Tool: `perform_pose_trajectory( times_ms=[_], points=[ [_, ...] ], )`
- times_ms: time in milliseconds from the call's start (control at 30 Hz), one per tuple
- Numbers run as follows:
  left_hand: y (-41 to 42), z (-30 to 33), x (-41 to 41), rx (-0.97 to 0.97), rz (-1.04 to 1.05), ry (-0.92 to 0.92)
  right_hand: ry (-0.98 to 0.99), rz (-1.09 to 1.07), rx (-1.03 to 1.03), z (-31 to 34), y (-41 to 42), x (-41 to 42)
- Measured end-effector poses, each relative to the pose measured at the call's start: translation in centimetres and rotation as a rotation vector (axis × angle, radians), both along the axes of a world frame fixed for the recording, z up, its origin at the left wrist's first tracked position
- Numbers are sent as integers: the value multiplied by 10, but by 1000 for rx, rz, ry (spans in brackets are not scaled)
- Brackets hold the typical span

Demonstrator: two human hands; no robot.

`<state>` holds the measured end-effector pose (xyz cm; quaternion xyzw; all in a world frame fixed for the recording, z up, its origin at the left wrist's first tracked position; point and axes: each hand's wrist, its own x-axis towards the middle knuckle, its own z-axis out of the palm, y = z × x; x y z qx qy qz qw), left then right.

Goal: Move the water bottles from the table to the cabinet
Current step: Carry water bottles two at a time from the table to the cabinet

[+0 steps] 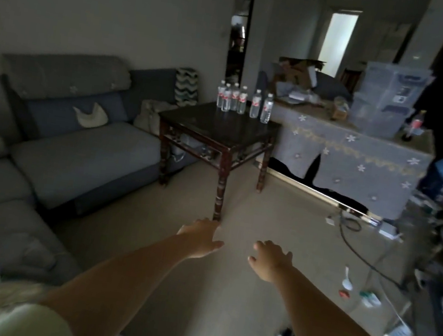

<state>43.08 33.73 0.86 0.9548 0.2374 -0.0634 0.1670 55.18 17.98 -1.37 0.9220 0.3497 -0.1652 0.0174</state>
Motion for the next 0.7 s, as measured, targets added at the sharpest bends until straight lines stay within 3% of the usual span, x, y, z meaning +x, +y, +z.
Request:
perform_pose_trajectory(
  times_ms=[467,700],
  points=[
    [112,7,74,22,163,-25,-20,117,-16,6,148,99],
    [209,5,107,30,197,-18,1,166,2,7,249,125]
  ],
)
